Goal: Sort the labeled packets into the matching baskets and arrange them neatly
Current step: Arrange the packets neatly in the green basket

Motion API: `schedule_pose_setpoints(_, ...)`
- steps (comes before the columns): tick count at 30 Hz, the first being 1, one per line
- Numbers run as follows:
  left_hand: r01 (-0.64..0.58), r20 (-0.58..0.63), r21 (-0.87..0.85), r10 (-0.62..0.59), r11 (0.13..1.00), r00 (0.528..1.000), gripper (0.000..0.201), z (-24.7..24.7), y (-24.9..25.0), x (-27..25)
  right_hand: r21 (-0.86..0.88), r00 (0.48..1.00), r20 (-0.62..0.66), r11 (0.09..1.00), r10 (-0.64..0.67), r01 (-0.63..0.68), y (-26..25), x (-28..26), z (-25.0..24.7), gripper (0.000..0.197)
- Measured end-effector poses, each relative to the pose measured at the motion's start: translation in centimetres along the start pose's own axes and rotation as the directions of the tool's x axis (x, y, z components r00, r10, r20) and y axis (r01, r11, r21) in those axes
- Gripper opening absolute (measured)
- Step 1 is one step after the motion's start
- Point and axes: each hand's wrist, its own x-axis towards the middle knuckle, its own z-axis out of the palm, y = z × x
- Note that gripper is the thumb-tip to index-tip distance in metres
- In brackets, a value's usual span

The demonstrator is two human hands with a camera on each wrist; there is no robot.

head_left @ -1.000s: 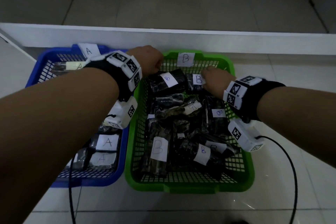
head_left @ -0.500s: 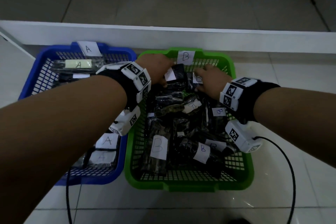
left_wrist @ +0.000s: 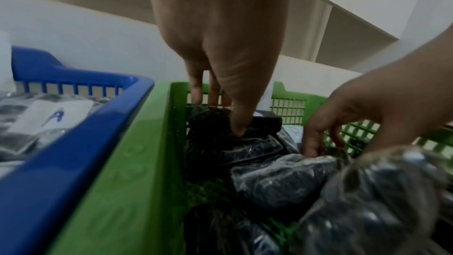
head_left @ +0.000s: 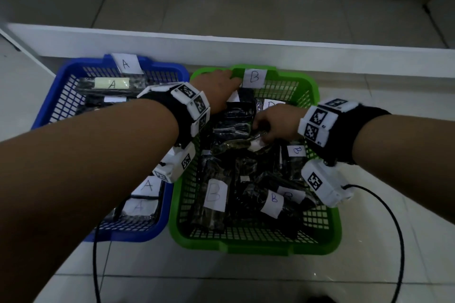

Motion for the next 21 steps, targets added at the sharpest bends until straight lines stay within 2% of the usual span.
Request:
schedule_pose_setpoints(2, -0.077, -0.049, -0.025, 0.076, 0.997, 0.996, 0.038, 0.0, 0.4, -0.3, -0.029, 1.0, -0.023, 1.0, -0.013, 0.012, 0.2, 0.1, 0.8, 0.043)
schedule_pose_setpoints(4, -0.164, -0.053, -0.071, 0.161, 0.984, 0.986, 0.028, 0.0, 0.9, -0.5, 0.021, 0.997, -0.072, 1.0, -0.01, 0.012, 0.5, 0.0, 0.9, 0.039)
schedule_pose_setpoints(8, -0.195, 0.177, -0.081, 0.207, 0.977, 0.962, 0.033, 0.5, 1.8, -0.5, 0.17, 0.993, -0.115, 0.985, 0.024, -0.004, 0.7, -0.2, 0.3, 0.03)
schedule_pose_setpoints(13, -0.176, 0.277, -0.158, 0.214, 0.972, 0.937, 0.052, -0.1, 1.6, -0.1, 0.15, 0.987, -0.163, 0.989, 0.011, 0.014, 0.7, -0.7, 0.5, 0.028)
schedule_pose_setpoints(15, -0.179, 0.311, -0.13, 0.212, 0.975, 0.926, 0.057, -0.2, 1.7, 0.0, 0.158, 0.986, -0.164, 0.987, 0.019, 0.007, 0.7, -0.8, 0.6, 0.03)
schedule_pose_setpoints(19, -0.215, 0.239, 0.003, 0.208, 0.977, 0.948, 0.039, 0.5, 2.3, -0.6, 0.184, 0.99, -0.134, 0.983, 0.039, -0.014, 0.4, -1.1, 0.3, 0.032)
schedule_pose_setpoints(21, -0.199, 0.196, -0.004, 0.196, 0.98, 0.961, 0.029, -0.1, 2.7, -0.8, 0.177, 0.992, -0.117, 0.984, 0.051, -0.03, 0.3, -1.2, 0.2, 0.032)
